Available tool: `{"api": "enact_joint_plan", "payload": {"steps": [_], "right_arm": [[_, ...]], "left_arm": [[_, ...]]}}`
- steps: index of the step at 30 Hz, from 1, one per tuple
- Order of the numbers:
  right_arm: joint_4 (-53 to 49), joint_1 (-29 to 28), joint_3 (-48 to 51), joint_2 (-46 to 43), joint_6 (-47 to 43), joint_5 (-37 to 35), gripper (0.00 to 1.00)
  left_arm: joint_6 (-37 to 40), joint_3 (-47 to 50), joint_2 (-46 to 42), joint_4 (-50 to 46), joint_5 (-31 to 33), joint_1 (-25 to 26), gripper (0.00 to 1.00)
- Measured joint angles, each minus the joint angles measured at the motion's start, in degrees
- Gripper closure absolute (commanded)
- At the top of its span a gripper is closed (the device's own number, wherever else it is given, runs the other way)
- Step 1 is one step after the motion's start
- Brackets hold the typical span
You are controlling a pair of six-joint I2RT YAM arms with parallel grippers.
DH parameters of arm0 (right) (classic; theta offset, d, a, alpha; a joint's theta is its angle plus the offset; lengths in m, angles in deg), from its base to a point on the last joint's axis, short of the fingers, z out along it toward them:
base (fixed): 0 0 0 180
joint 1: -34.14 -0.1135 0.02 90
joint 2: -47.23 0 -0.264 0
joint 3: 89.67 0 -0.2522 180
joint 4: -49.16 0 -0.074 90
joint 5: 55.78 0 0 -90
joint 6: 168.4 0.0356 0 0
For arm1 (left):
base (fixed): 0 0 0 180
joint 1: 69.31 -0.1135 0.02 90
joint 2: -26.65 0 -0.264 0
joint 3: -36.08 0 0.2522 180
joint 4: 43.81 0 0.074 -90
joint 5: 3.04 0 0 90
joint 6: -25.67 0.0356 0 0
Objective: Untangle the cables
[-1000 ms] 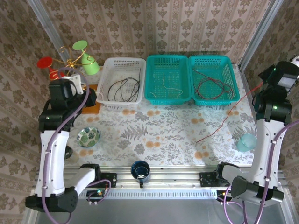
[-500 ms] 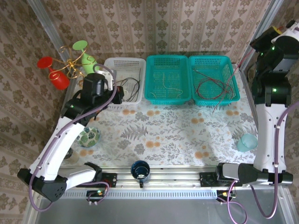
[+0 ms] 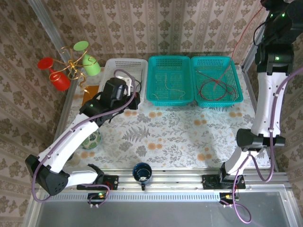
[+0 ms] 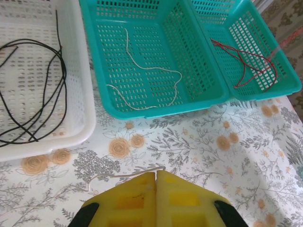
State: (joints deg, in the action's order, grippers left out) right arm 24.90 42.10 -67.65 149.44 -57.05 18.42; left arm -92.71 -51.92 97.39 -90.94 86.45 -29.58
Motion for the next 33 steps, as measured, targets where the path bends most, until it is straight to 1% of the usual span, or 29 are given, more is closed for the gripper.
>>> {"api": "enact_joint_plan", "payload": {"steps": [4,6,8,9,11,13,16,19,22,24,27,30,33], "right_arm": [[-0.8,-0.1,-5.0,5.3,-0.7,0.1,1.0],[-2.8,-0.4,-5.0,6.6,-1.2,0.0,1.0],[-4.7,-1.0,-2.5,6.8,-1.7,0.0,1.0],[-4.6,-1.6,1.1,6.0,-1.9,-0.2,1.0],[-3.3,-2.6,11.3,3.1,-1.9,-0.3,1.0],[-1.1,-3.8,24.7,-0.7,-1.9,-0.4,1.0],[0.6,-5.3,39.6,-3.6,-1.9,-1.4,1.0],[1.4,-6.4,50.9,-5.2,-1.4,-2.9,1.0],[1.6,-6.8,58.5,-6.2,-0.5,-5.0,1.0],[1.5,-6.7,61.0,-6.2,-0.3,-6.3,1.0],[1.2,-6.6,61.8,-5.3,-0.1,-7.6,1.0],[1.0,-6.6,61.5,-3.2,0.1,-8.0,1.0],[-1.1,-6.6,58.4,1.4,0.6,-8.0,1.0]], "left_arm": [[-0.8,0.8,0.8,0.9,0.2,1.4,1.0],[-1.2,0.9,1.1,0.9,0.2,1.8,1.0],[-1.4,0.9,1.4,1.0,0.2,1.9,1.0],[-1.5,0.9,1.5,1.0,0.2,2.0,1.0],[-1.5,0.9,1.6,1.2,0.2,2.0,1.0],[-1.6,0.9,1.6,1.2,0.2,2.0,1.0],[-1.6,0.9,1.6,1.3,0.2,2.0,1.0],[-1.6,0.9,1.6,1.3,0.2,2.0,1.0],[-1.6,0.9,1.6,1.3,0.1,2.0,1.0],[-1.6,0.9,1.6,1.3,0.1,2.0,1.0],[-1.6,0.9,1.6,1.3,0.1,2.1,1.0],[-1.6,0.9,1.6,1.3,0.1,2.3,1.0],[-1.7,0.9,1.6,1.3,0.1,2.7,1.0]]}}
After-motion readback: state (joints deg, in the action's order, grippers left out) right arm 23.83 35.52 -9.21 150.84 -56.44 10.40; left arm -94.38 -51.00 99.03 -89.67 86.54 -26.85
